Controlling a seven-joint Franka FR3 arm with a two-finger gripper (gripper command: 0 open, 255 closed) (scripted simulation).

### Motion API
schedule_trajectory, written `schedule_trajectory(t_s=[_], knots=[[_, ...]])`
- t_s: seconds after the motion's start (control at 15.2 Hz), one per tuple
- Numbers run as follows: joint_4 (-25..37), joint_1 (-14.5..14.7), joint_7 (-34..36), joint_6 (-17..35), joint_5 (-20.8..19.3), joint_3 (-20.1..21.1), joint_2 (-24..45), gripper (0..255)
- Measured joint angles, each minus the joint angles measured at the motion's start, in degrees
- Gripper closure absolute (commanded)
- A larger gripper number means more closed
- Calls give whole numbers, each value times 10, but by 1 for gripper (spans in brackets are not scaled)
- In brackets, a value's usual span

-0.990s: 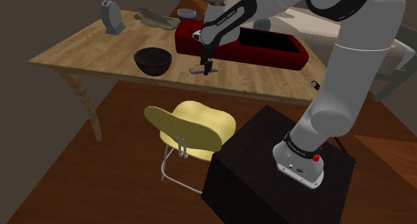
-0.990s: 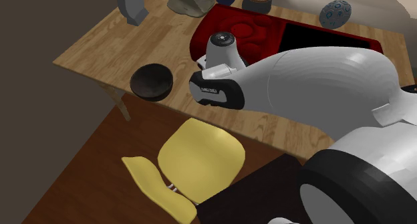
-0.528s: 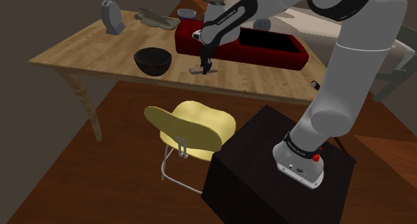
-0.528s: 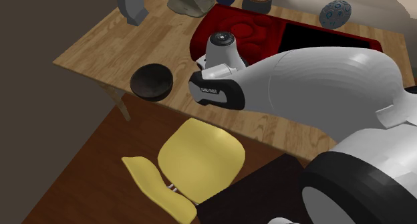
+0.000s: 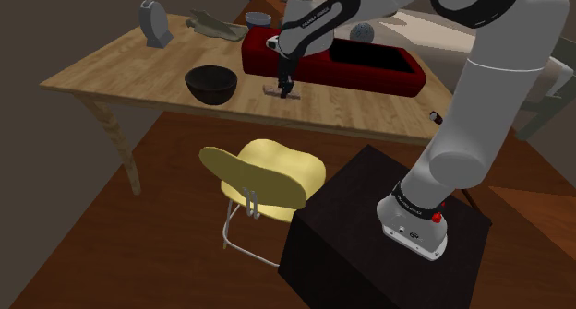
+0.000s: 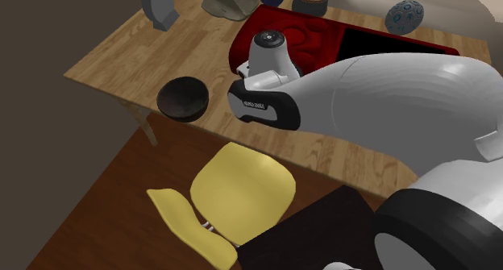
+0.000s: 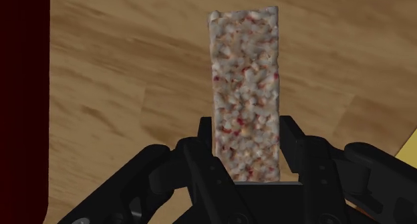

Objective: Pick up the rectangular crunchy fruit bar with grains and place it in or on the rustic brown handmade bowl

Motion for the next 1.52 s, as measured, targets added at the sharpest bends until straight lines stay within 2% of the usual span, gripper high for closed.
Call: schedule_trajectory(t_s=[1.52], knots=[[83,4,12,-163,-18,-4,-81,255]])
